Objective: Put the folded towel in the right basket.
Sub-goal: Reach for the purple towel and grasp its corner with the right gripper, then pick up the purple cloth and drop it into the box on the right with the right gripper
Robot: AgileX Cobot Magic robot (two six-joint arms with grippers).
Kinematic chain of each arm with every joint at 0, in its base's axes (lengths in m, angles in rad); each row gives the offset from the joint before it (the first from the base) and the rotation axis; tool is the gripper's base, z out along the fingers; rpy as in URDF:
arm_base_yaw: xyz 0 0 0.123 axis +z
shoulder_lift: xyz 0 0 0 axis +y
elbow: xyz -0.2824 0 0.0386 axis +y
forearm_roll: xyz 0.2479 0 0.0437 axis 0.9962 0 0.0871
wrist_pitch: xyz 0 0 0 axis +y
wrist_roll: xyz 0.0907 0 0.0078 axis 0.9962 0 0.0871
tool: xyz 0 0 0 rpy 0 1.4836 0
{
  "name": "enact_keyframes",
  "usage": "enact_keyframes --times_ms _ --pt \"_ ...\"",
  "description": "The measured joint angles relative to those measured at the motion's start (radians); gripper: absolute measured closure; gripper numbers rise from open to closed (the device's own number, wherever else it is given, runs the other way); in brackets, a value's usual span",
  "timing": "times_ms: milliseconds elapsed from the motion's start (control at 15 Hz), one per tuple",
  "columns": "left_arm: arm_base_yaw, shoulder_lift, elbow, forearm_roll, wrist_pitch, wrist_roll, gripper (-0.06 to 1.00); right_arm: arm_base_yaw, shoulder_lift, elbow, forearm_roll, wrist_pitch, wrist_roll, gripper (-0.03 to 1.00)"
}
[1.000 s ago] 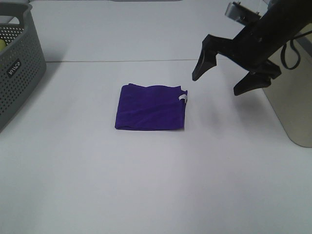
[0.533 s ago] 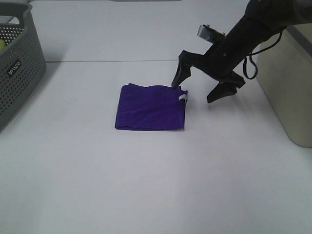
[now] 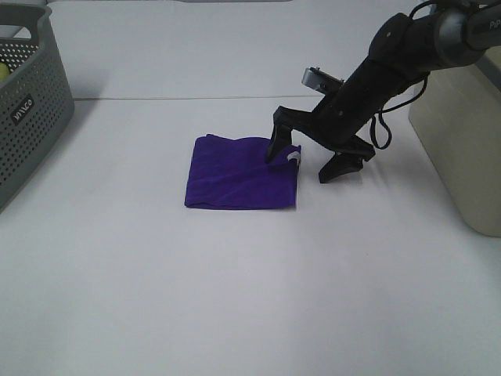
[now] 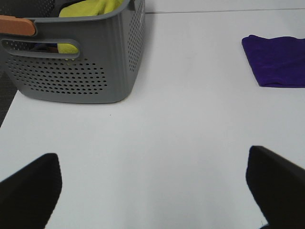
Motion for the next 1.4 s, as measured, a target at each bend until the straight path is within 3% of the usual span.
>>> enact_keyframes --times_ms 400,667,733,800,933,1000,1267,1400 --pt "0.0 0.0 0.0 0.0 0.0 0.0 -0.05 0.012 0.02 -0.013 0.014 -0.023 0.004 0.04" --pt "0.0 0.0 0.0 0.0 0.0 0.0 -0.05 0.119 0.086 -0.05 0.12 -0.12 0.019 0.17" --pt "0.0 0.0 0.0 0.0 0.0 0.0 -0.05 0.148 0.104 -0.07 0.135 -0.131 0.019 0.24" --pt "0.0 0.0 0.0 0.0 0.0 0.0 -0.05 0.174 0.116 -0.086 0.136 -0.147 0.019 0.37" --pt "0.0 0.0 0.0 0.0 0.0 0.0 -0.05 0.218 0.137 -0.095 0.133 -0.188 0.02 0.81" --pt "0.0 0.0 0.0 0.0 0.0 0.0 -0.05 0.226 0.139 -0.095 0.133 -0.199 0.021 0.92" --pt "0.0 0.0 0.0 0.0 0.0 0.0 -0.05 0.229 0.137 -0.111 0.105 -0.172 0.021 0.95" --pt "0.0 0.0 0.0 0.0 0.0 0.0 -0.05 0.229 0.123 -0.156 0.023 -0.049 0.021 0.95"
